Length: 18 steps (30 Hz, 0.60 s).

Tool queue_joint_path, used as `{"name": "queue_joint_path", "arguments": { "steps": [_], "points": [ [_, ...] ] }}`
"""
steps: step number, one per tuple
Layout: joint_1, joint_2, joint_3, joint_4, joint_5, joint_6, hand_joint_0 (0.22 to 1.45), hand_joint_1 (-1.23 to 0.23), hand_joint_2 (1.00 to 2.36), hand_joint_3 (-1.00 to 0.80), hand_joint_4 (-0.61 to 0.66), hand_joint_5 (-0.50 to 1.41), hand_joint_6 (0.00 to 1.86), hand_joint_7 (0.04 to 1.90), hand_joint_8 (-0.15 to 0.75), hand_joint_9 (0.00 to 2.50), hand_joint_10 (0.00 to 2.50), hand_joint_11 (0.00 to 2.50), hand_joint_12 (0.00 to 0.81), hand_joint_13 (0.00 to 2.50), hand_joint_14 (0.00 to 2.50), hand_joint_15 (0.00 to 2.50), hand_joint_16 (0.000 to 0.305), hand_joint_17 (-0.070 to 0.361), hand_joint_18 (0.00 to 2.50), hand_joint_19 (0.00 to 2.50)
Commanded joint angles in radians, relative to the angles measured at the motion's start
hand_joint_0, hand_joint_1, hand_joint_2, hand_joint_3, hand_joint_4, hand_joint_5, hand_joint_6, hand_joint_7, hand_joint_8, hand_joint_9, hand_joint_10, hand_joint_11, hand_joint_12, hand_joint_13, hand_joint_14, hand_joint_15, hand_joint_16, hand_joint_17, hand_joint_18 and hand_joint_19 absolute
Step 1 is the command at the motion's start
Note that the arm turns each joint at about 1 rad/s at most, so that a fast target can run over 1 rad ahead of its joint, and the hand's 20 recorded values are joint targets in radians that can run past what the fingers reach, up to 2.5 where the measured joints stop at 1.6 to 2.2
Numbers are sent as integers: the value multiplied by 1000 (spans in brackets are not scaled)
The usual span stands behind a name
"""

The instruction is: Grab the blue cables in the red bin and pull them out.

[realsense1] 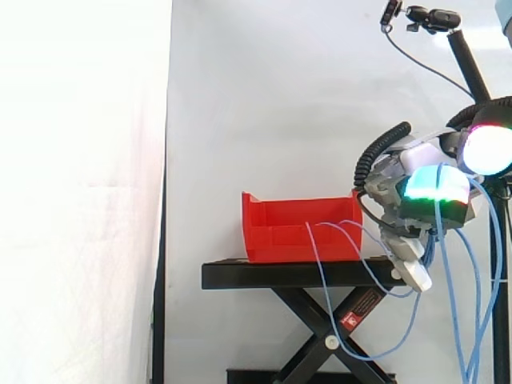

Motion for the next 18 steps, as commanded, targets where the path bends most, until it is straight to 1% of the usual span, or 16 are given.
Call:
{"name": "queue_joint_path", "arguments": {
  "steps": [1,11,13,15,18],
  "points": [
    [1,1,0,0,0,0,841,-1099,1000,-1000,298,485,864,342,245,680,23,667,324,710,20,465,42,95,545,577],
    [1,-1,0,0,0,0,786,-1067,1000,-1000,311,529,834,360,256,708,25,665,329,715,18,465,43,97,552,590],
    [1,1,0,0,0,0,785,-1067,1000,-1000,309,530,873,342,258,711,25,667,330,715,20,467,43,97,555,589],
    [1,-1,0,0,-1,0,785,-1067,1000,-1000,311,533,976,310,260,736,26,691,330,725,19,473,43,97,556,589],
    [1,-1,0,0,-1,0,789,-1072,1000,-1000,313,541,1021,291,264,752,27,700,328,732,19,476,43,96,559,588]
  ]
}}
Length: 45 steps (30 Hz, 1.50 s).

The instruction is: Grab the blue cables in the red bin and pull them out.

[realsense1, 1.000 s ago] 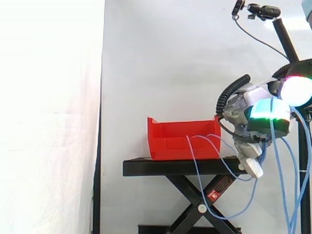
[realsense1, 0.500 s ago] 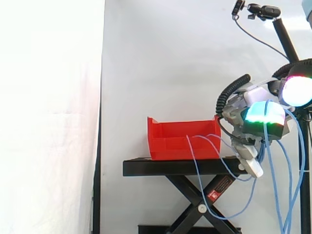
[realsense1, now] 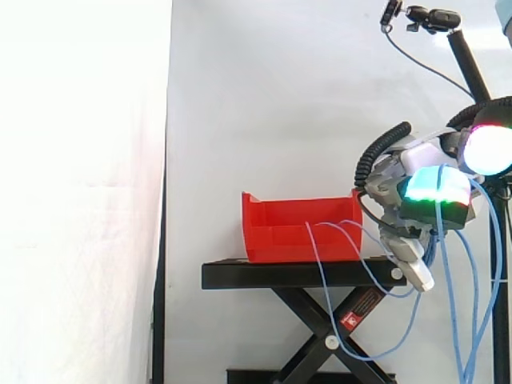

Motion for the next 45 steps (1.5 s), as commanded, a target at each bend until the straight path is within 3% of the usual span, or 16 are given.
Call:
{"name": "queue_joint_path", "arguments": {
  "steps": [1,33,41,45],
  "points": [
    [1,1,0,0,0,0,792,-1070,1000,-1000,312,540,1021,298,263,755,24,699,329,731,20,479,43,96,560,590],
    [0,1,0,0,-2,-2,723,-1050,1000,-1000,308,667,993,373,285,826,25,713,347,760,19,487,46,104,613,607],
    [0,1,0,0,-2,0,768,-1073,1000,-1000,297,626,1103,340,274,824,25,717,338,757,19,488,44,99,608,607],
    [0,-1,0,0,-2,0,799,-1083,1000,-1000,287,584,1244,292,269,823,25,719,334,756,20,493,43,98,609,609]
  ]
}}
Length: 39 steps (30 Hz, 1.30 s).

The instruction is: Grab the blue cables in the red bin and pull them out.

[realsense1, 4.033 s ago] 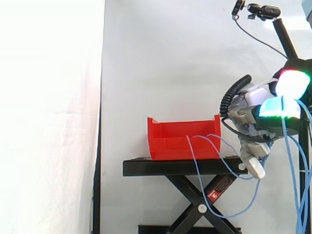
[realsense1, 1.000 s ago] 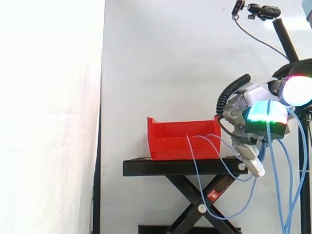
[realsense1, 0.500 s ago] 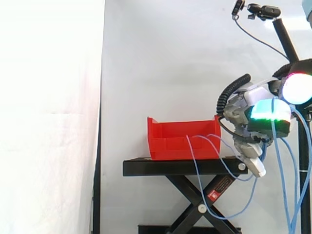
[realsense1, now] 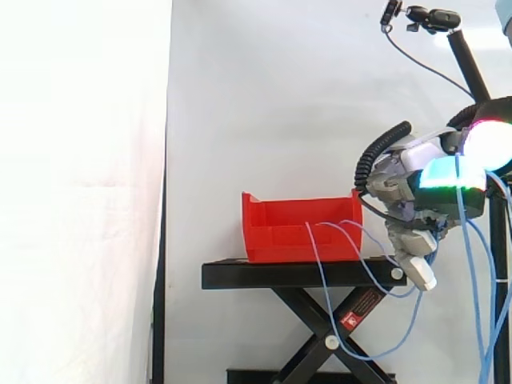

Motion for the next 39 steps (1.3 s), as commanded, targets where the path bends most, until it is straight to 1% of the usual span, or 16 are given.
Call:
{"name": "queue_joint_path", "arguments": {
  "steps": [1,3,8,22,32,39],
  "points": [
    [0,-1,0,0,0,0,800,-1083,1000,-1000,286,579,1266,283,269,822,27,727,335,756,19,492,43,98,610,610],
    [0,-1,0,0,0,-2,813,-1087,1000,-1000,284,568,1306,274,268,820,27,727,332,759,19,492,43,96,608,612],
    [0,0,0,0,0,-2,829,-1087,1001,-975,290,555,1318,271,270,818,26,734,331,758,20,497,43,96,608,613],
    [0,0,0,0,0,-2,868,-1097,1001,-971,306,509,1232,272,264,787,25,733,327,755,20,501,42,96,607,606],
    [0,0,0,0,0,-3,891,-1109,1003,-918,313,475,1252,252,263,755,27,744,329,755,20,492,43,96,607,598],
    [1,0,0,0,-2,-3,905,-1115,1003,-912,324,459,1253,251,262,734,27,743,330,751,20,499,43,97,605,598]
  ]
}}
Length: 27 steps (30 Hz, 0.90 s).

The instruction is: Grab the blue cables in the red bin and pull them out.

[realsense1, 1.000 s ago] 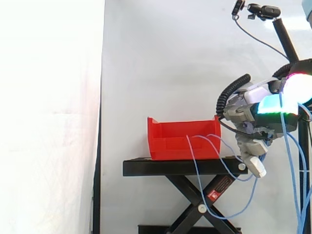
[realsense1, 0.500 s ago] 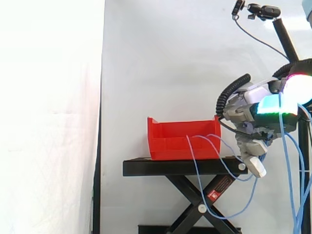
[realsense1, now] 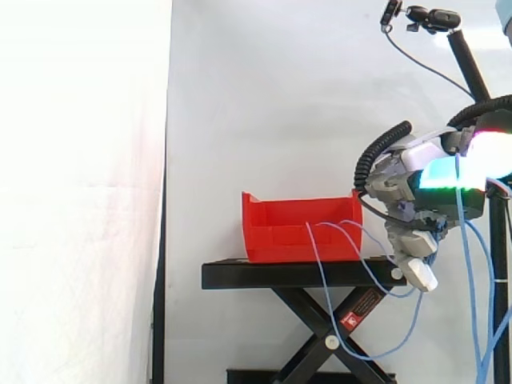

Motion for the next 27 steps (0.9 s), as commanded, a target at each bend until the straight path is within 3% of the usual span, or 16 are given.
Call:
{"name": "queue_joint_path", "arguments": {
  "steps": [1,16,27],
  "points": [
    [0,0,0,0,0,0,905,-1115,1004,-913,324,458,1253,249,262,733,28,742,329,751,21,494,43,97,605,589],
    [2,0,0,0,3,1,885,-1083,1002,-936,329,446,1233,232,260,718,27,748,329,754,20,502,43,97,602,605],
    [4,0,0,0,3,1,772,-947,1000,-1000,316,579,893,343,269,783,26,719,337,785,21,504,45,101,627,620]
  ]
}}
